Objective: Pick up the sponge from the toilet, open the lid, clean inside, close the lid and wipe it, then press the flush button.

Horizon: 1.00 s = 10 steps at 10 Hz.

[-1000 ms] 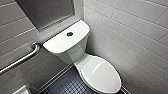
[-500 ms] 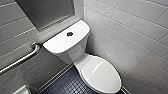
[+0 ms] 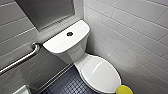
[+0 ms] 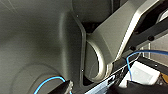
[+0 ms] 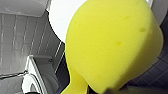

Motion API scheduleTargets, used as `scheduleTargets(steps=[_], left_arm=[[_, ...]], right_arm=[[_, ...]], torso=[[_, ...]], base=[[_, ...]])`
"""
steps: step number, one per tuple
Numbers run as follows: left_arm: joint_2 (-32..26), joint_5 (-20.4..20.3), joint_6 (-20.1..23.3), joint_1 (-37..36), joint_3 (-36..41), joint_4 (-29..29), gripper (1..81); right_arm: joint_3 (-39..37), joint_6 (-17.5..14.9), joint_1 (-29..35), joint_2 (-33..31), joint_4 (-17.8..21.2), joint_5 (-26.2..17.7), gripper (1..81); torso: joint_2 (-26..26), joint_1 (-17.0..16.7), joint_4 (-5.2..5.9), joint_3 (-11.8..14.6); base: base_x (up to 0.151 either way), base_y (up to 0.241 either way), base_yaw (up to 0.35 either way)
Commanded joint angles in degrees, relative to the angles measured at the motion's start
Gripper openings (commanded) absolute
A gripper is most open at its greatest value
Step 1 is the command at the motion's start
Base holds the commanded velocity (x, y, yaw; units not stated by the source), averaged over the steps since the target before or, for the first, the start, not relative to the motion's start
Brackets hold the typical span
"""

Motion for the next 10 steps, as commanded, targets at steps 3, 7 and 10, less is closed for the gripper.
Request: scheduleTargets(steps=[3, 7, 10], left_arm=[[-0.7, 5.7, 0.1, 1.3, 0.8, 0.2, 81.1], [-0.6, 5.7, 0.0, 1.3, 0.7, 0.1, 81.1], [-0.3, 5.7, 0.0, 1.3, 0.6, 0.0, 81.1]], right_arm=[[-3.0, 4.2, 13.1, 4.2, 1.1, -12.3, 1.0], [-12.9, 7.9, 23.6, 14.4, 1.2, -19.5, 1.0], [-17.5, 9.5, 26.5, 18.6, 1.2, -20.6, 1.0]], torso=[[2.9, -1.7, 0.00, 0.0], [4.7, -2.5, 0.00, 0.0], [4.7, -2.5, 0.00, 6.5]], base=[[0.000, 0.000, 0.000], [0.000, 0.000, 0.000], [0.000, 0.000, 0.000]])
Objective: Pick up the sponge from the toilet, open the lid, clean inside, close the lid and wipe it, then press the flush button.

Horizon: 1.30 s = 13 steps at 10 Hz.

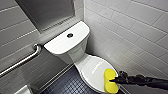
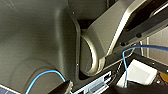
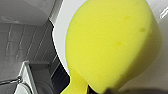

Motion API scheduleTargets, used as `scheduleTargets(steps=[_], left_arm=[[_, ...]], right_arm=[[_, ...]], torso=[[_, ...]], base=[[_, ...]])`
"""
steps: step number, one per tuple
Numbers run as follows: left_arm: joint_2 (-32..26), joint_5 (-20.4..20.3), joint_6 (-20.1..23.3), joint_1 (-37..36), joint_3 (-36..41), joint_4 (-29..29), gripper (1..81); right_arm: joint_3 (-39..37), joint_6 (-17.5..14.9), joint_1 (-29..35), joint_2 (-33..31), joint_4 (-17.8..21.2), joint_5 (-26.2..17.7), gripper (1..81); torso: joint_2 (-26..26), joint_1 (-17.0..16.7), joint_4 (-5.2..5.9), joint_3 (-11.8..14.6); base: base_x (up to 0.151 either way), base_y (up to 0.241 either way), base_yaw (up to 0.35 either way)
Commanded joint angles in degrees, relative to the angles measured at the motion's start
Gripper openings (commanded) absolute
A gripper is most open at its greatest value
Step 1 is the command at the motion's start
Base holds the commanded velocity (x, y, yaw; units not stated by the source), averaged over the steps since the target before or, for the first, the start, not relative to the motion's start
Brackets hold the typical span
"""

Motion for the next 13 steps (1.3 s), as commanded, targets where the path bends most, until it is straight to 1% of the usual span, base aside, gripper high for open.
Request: scheduleTargets(steps=[1, 2, 3, 4, 5, 6, 8, 10, 11, 12, 13], left_arm=[[-0.2, 5.7, 0.0, 1.4, 0.8, 0.0, 81.1], [-0.1, 5.7, 0.0, 1.4, 0.5, 0.0, 81.1], [0.2, 5.7, 0.0, 1.4, 0.1, 0.0, 81.1], [0.5, 5.7, 0.0, 1.4, -0.5, -0.1, 81.1], [0.7, 5.7, 0.0, 1.8, -1.3, -0.3, 81.1], [0.7, 5.7, 0.0, 2.1, -2.0, -0.5, 81.1], [0.7, 5.7, 0.0, 2.5, -2.7, -0.5, 81.1], [0.9, 5.7, 0.0, 2.5, -2.7, -0.7, 81.1], [1.1, 5.7, 0.0, 2.7, -2.7, -0.7, 81.1], [1.3, 5.7, 0.0, 2.9, -2.7, -0.7, 81.1], [1.3, 5.7, 0.0, 3.1, -2.7, -0.7, 81.1]], right_arm=[[-1.9, 1.2, 7.3, 0.1, 1.3, -3.6, 1.0], [-3.2, 1.5, 8.3, 1.0, 1.4, -3.6, 1.0], [-4.0, 2.9, 8.9, 1.9, 1.2, -2.9, 1.0], [-7.1, 4.6, 9.4, 4.6, 1.2, -2.7, 1.0], [-11.7, 5.5, 9.8, 8.4, 1.2, -2.8, 1.0], [-16.1, 5.9, 10.3, 11.9, 1.2, -3.3, 1.0], [-22.3, 5.9, 11.4, 17.1, 1.3, -3.0, 1.0], [-27.2, 7.0, 11.8, 20.9, 1.2, -1.4, 1.0], [-29.5, 7.1, 12.3, 22.5, 1.2, -1.0, 1.0], [-32.2, 7.1, 12.4, 23.8, 1.3, 0.5, 1.0], [-35.1, 8.2, 12.4, 25.0, 1.7, 1.4, 1.0]], torso=[[0.0, 0.0, 0.00, 4.7], [0.0, 0.0, 0.00, 1.8], [0.0, 0.0, 0.00, 2.9], [0.0, -0.1, 0.00, 3.3], [0.0, -0.1, 0.00, 3.6], [0.0, -0.1, 0.00, 3.5], [0.0, -0.1, 0.00, 3.5], [0.0, -0.1, 0.00, 3.5], [0.0, -0.1, 0.00, 3.5], [0.0, -0.1, 0.00, 3.5], [0.0, -0.1, 0.00, 3.5]], base=[[0.000, 0.000, 0.000], [0.000, 0.000, 0.000], [0.000, 0.000, 0.000], [0.000, 0.000, 0.000], [0.000, 0.000, 0.000], [0.000, 0.000, 0.000], [0.000, 0.000, 0.000], [0.000, 0.000, 0.000], [0.000, 0.000, 0.000], [0.000, 0.000, 0.000], [0.000, 0.000, 0.000]])
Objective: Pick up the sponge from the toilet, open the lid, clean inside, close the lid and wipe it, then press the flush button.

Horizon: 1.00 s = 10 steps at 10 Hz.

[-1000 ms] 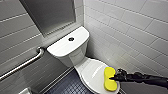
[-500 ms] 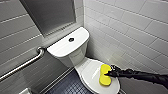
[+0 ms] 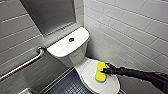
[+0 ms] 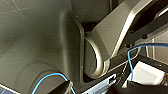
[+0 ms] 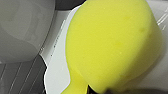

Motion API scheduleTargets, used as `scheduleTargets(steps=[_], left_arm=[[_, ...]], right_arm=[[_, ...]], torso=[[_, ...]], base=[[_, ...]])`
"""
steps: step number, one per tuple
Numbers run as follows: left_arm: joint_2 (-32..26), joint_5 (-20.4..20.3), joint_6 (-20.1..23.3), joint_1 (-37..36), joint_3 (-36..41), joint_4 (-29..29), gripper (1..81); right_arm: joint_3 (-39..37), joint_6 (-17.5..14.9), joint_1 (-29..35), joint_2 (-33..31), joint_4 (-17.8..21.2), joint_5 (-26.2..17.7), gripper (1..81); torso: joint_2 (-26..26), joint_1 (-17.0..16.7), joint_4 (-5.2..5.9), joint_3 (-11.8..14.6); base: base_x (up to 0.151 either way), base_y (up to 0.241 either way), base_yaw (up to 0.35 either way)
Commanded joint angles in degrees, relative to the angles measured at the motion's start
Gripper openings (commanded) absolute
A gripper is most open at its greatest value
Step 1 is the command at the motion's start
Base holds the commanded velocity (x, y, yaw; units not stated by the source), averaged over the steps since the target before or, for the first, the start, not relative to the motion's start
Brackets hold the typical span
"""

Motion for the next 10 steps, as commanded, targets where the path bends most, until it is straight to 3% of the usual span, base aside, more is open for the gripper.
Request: scheduleTargets(steps=[1, 4, 6, 10], left_arm=[[-0.5, 5.6, 0.0, 1.7, 0.9, -0.6, 81.1], [-0.2, 5.6, 0.0, 1.8, 0.9, -0.6, 81.1], [0.1, 5.7, 0.0, 1.8, 0.9, -0.3, 81.1], [0.3, 5.7, 0.0, 1.8, 1.0, -0.1, 81.1]], right_arm=[[-6.3, 2.6, 8.1, 3.1, 1.7, 1.7, 1.0], [-9.4, 5.9, 4.1, 1.7, 2.2, 4.5, 1.0], [-4.0, 8.3, 0.1, -4.6, 2.1, 8.3, 1.0], [9.3, 9.7, -6.7, -18.5, 2.0, 12.9, 1.0]], torso=[[0.0, 0.0, 0.00, 0.0], [0.0, 0.0, 0.00, 0.0], [0.0, 0.0, 0.00, 0.0], [0.0, 0.0, 0.00, 0.0]], base=[[0.000, 0.000, 0.000], [0.000, 0.000, 0.000], [0.000, 0.000, 0.000], [0.000, 0.000, 0.000]])
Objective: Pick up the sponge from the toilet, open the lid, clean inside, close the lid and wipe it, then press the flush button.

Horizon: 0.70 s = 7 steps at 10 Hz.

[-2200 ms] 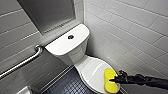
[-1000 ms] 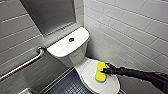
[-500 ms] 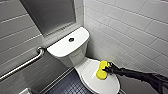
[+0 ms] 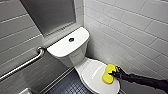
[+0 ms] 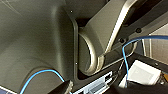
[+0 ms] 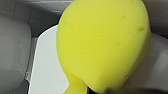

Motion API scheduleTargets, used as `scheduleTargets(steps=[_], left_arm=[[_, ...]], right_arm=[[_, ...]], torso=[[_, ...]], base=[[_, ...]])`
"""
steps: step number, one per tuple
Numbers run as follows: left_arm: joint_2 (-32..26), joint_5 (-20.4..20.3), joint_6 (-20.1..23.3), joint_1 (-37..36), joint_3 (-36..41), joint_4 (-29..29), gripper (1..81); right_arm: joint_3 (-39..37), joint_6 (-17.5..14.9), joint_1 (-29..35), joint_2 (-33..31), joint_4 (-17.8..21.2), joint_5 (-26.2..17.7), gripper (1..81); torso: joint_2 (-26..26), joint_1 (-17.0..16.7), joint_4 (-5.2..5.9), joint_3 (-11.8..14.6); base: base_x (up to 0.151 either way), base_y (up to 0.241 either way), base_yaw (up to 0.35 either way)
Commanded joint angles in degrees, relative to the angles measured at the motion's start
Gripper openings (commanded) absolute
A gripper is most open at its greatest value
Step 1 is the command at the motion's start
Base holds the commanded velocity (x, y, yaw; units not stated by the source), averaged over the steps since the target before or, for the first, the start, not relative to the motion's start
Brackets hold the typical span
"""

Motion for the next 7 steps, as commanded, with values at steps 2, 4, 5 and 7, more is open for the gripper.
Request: scheduleTargets(steps=[2, 4, 5, 7], left_arm=[[-0.4, 5.7, 0.1, 0.9, 1.2, 0.0, 81.1], [-0.4, 5.7, 0.2, 0.9, 1.2, 0.0, 81.1], [-0.4, 5.6, 0.2, 0.9, 1.3, 0.0, 81.1], [-0.4, 5.6, 0.2, 0.9, 1.3, 0.1, 81.1]], right_arm=[[11.8, 1.9, -4.8, -13.8, 0.5, 3.8, 1.0], [14.6, 1.9, -10.6, -17.4, 0.4, 7.2, 1.0], [16.3, 1.8, -13.7, -19.3, 0.3, 9.2, 1.0], [17.5, 1.9, -22.1, -22.9, 0.2, 15.0, 1.0]], torso=[[0.0, 0.0, 0.00, 0.0], [0.0, 0.0, 0.00, 0.0], [0.0, 0.0, 0.00, 0.0], [0.0, 0.0, 0.00, 0.0]], base=[[0.000, 0.000, 0.000], [0.000, 0.000, 0.000], [0.000, 0.000, 0.000], [0.000, 0.000, 0.000]])
